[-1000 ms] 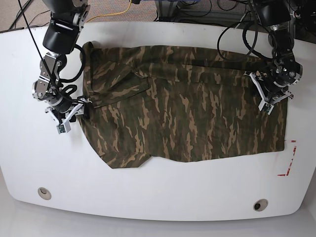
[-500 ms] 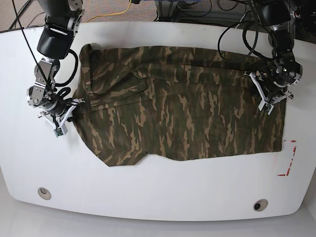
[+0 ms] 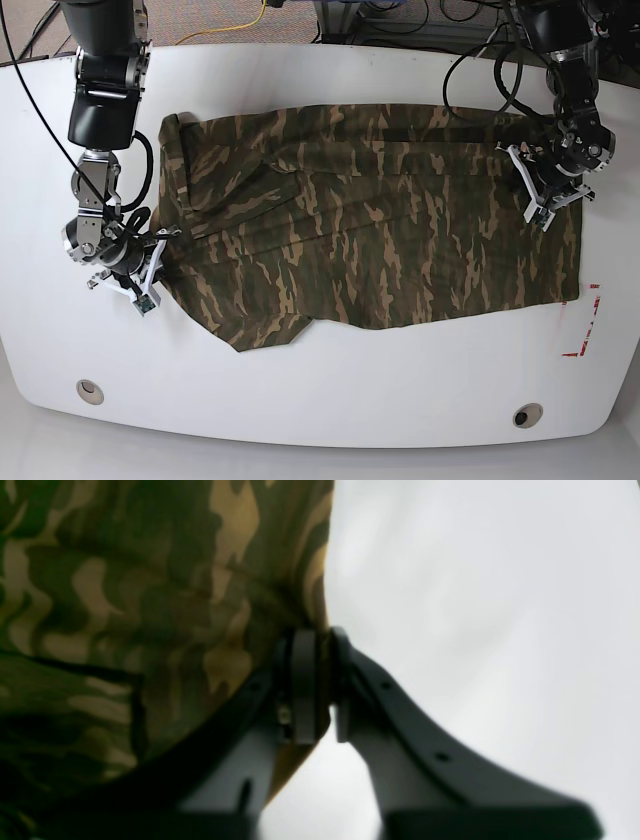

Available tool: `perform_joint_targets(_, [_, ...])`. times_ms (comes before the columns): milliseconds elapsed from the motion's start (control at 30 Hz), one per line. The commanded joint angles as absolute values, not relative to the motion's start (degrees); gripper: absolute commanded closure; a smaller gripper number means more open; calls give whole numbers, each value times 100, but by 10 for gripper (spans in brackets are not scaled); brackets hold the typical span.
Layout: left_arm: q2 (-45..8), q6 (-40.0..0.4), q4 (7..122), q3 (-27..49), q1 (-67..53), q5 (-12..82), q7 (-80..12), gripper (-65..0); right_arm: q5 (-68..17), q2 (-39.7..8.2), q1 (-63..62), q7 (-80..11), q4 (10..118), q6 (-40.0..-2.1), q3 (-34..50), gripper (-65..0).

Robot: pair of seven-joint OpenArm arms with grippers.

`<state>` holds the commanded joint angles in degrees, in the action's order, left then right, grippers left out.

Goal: Layout the t-shirt on the table in an organized manner, then fold the t-shirt properly
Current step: 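Slide the right gripper along the shirt's side edge toward the hem, then raise the right gripper and move it back toward the collar edge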

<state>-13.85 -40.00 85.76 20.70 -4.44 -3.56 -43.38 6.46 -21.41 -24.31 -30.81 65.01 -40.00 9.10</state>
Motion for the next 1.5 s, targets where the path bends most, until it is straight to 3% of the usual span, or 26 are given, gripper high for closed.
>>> perform_joint_targets(100, [-1385,-4000,8576,2070,-444,-356,-4338,-196,655,-2141,-2431,-2967,6536,-4000,927,-354])
perform_joint_targets(167, [-1385,-4000,8576,2070,-444,-356,-4338,-196,611,-2193,-2404,-3029,6756,-4000,945,-484])
perform_joint_targets(300, [-1385,-4000,8585,2070,-435,-356,-4338,-196,611,-2167,-2062,-3468,7468,-4000,1323,-588])
perform_joint_targets(600, [-1385,-4000,8593,2070,-400,-356,-4338,-196,602,-1455,-690,-4813,10026,-4000,2334,-590])
perform_joint_targets(867, [-1385,-4000,8576,2070,-400,-356,-4338,-196,602,-699,101,-5771,11565,-4000,2369,-593])
perform_joint_targets(1500, [-1385,-4000,8602,2062,-400,-356,-4338,-196,585,242,637,-5991,11495,-4000,2369,-591])
